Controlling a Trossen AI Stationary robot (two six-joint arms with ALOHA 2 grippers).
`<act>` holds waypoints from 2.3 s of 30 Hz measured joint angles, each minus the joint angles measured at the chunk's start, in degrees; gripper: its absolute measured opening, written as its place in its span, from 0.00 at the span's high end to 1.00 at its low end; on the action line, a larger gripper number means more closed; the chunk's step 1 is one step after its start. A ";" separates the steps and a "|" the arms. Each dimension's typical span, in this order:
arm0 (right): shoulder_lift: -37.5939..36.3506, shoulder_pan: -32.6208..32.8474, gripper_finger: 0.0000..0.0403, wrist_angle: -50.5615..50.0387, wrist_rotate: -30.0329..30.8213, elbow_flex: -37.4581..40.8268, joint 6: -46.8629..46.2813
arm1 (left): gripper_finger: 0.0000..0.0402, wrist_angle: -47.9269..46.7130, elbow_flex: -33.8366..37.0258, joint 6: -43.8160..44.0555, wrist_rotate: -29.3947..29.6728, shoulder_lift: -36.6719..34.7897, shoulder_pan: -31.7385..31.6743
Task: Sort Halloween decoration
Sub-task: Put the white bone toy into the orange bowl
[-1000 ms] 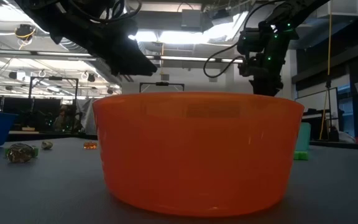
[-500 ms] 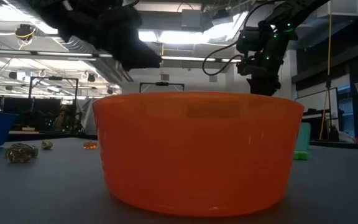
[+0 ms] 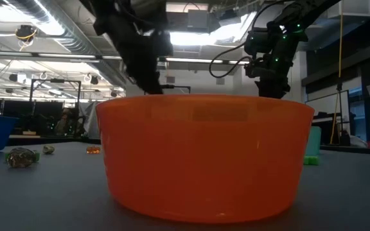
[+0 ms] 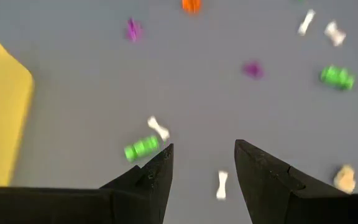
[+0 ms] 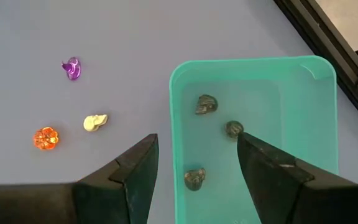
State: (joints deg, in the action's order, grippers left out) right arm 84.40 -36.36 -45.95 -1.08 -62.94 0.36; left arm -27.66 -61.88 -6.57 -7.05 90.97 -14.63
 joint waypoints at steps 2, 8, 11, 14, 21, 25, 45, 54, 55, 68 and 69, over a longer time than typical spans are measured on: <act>0.00 0.00 0.46 0.00 0.00 0.00 0.00 | 0.61 -2.00 -0.03 0.01 0.00 1.46 0.00; 0.00 0.00 0.46 0.00 0.00 0.00 0.00 | 0.61 -5.71 -0.03 0.03 0.02 4.43 0.00; 0.00 0.00 0.46 0.00 0.00 0.00 0.00 | 0.61 -5.72 -0.03 0.02 -0.02 5.44 0.05; 0.00 0.00 0.46 0.01 0.00 0.00 0.00 | 0.61 -5.67 -0.03 -0.04 -0.02 6.67 0.17; 0.00 0.00 0.46 0.00 0.00 0.00 -0.01 | 0.61 -5.83 -0.03 -0.08 -0.10 9.78 1.31; 0.00 0.00 0.46 0.00 0.00 0.00 0.00 | 0.61 -6.21 0.00 -1.08 -1.08 10.03 2.86; 0.00 0.00 0.46 0.00 0.02 0.00 0.00 | 0.61 -4.76 0.36 -1.62 0.61 12.96 4.18; 0.00 0.00 0.46 -0.02 0.00 0.00 0.00 | 0.61 -4.25 1.66 -1.44 1.93 12.97 4.15; 0.00 0.00 0.46 -0.02 0.00 0.00 0.00 | 0.61 -4.13 1.80 -1.45 1.95 12.97 4.15; 0.00 0.00 0.46 0.00 0.00 0.00 0.00 | 0.63 -1.58 2.20 -1.49 1.74 14.02 4.15; 0.00 0.02 0.46 -0.02 0.00 0.00 0.00 | 0.64 -1.60 2.20 -1.51 1.53 14.23 4.15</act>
State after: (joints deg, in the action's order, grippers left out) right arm 84.40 -36.34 -45.98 -1.08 -62.94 0.36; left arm -29.26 -59.68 -8.08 -5.52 105.19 -10.48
